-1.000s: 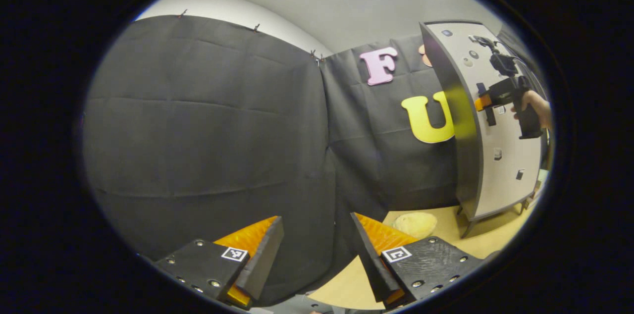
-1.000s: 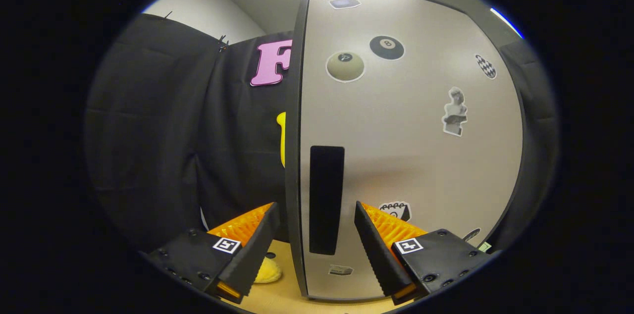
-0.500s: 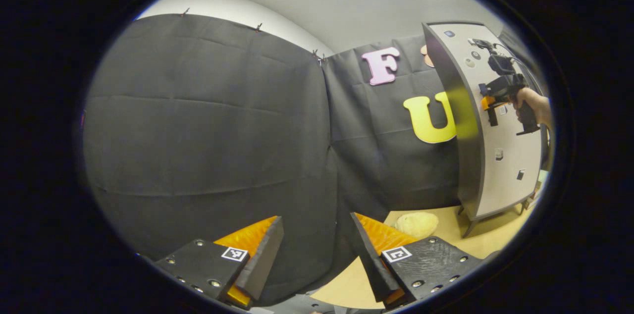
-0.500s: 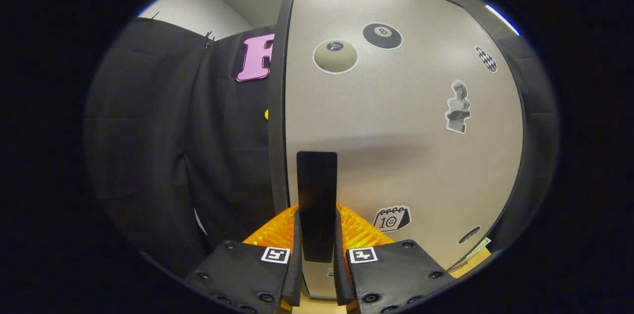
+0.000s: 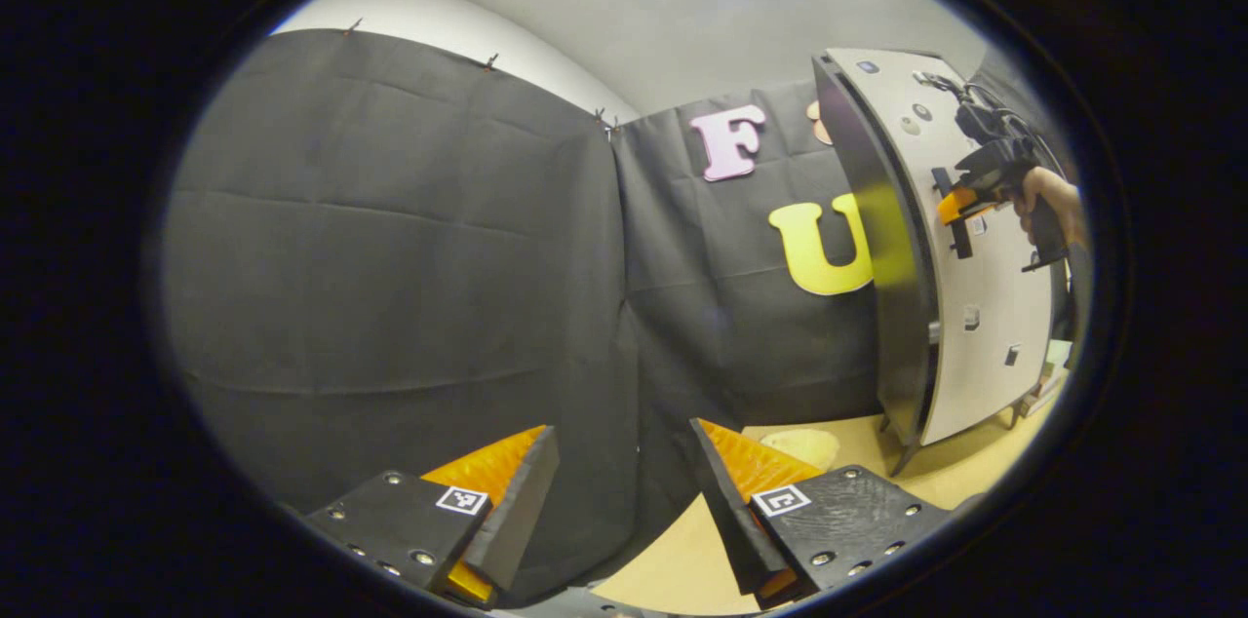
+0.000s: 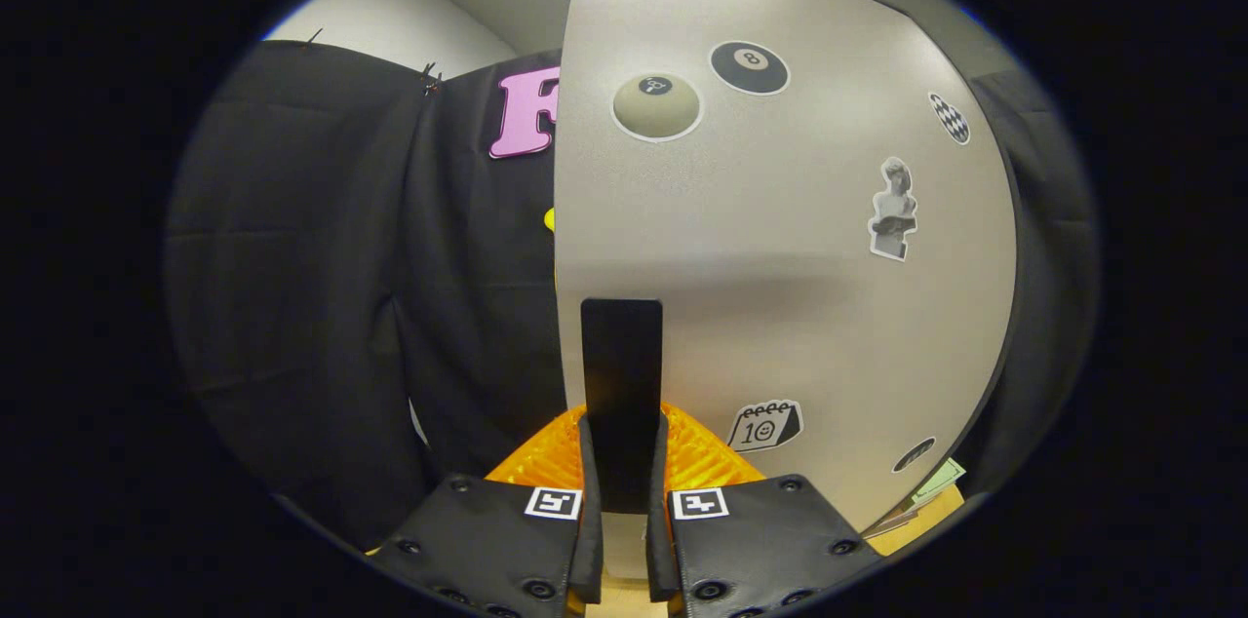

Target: Open the cabinet door with the right hand, grasp the bottle in the cabinet with the left hand and place it on the coaster, then close the cabinet door with the right hand.

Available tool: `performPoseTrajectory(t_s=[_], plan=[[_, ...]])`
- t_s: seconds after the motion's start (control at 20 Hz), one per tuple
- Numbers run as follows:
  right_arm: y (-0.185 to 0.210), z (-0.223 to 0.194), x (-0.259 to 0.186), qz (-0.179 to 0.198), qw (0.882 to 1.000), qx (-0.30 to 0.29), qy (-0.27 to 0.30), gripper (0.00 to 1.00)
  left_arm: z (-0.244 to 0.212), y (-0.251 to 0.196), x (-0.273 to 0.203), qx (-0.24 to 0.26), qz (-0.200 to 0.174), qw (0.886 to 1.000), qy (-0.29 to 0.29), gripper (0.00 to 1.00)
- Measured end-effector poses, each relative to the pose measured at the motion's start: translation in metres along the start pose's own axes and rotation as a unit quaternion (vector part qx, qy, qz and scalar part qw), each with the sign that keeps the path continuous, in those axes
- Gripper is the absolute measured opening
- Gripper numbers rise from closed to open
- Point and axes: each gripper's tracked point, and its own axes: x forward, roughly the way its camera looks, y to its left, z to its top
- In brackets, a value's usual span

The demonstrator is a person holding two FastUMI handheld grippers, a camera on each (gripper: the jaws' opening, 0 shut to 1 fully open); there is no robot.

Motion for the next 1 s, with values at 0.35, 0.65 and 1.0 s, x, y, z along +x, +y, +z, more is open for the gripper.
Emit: performPoseTrajectory(t_s=[0.35,0.65,1.0], plan=[[-0.003,0.000,-0.018,0.017,1.000,-0.003,0.000,0.20,0.009,-0.006,-0.006,-0.001,-0.050,0.998,-0.024,0.80],[-0.008,0.000,-0.037,0.028,1.000,-0.006,0.002,0.20,0.023,-0.004,-0.004,-0.009,-0.095,0.995,-0.030,0.82],[-0.014,-0.002,-0.044,0.074,0.997,0.005,0.011,0.20,0.030,-0.008,-0.005,-0.014,-0.124,0.992,-0.031,0.80]])
